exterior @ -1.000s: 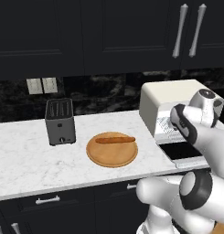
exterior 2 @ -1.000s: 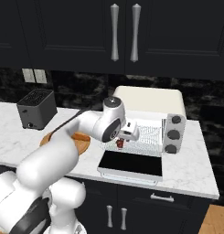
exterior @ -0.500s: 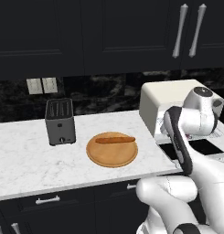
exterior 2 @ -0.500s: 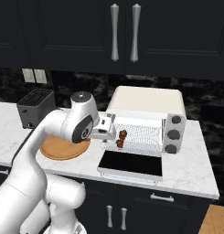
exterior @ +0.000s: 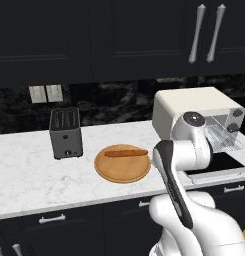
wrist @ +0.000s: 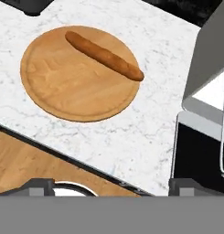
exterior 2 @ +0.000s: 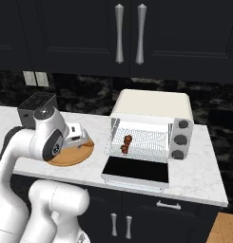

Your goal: Pick up the kebab skewer and baguette bread, and place them inside the toaster oven. Close the toaster oven door and start by setting the timer.

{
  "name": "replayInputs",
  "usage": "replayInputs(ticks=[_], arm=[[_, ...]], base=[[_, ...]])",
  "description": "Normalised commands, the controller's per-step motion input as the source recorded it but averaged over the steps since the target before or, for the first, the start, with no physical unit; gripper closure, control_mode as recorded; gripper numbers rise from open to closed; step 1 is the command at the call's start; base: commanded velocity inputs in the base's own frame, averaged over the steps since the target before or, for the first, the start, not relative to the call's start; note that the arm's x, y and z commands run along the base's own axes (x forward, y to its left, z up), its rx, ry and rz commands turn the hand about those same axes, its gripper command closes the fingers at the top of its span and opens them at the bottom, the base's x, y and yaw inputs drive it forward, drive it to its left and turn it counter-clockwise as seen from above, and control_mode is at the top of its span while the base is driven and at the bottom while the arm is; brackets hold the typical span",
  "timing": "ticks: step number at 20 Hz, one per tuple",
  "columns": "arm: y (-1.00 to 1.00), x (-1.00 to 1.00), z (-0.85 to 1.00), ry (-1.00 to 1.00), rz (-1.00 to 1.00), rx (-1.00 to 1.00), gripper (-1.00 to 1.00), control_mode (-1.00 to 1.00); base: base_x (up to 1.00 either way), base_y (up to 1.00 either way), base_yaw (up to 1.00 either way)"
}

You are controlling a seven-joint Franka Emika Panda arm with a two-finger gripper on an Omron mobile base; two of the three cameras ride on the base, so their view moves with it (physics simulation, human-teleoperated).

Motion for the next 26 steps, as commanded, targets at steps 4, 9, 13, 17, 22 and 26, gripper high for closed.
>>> replayInputs(ticks=[4,9,13,17,22,26], arm=[[0.45,0.89,-0.04,0.04,0.35,-0.08,-1.00,-1.00],[0.38,0.81,0.00,0.08,0.25,-0.10,-1.00,-1.00],[0.00,0.67,0.00,0.11,0.21,-0.08,-1.00,-1.00],[-0.01,0.47,-0.05,0.10,0.16,-0.11,-1.00,-1.00],[0.00,0.19,-0.28,0.07,0.09,-0.13,-1.00,-1.00],[-0.06,0.02,-0.37,0.00,0.05,-0.11,-1.00,-1.00]], base=[[0.00,0.00,0.00],[0.00,0.00,0.00],[0.00,0.00,0.00],[0.00,0.00,0.00],[0.00,0.00,0.00],[0.00,0.00,0.00]])
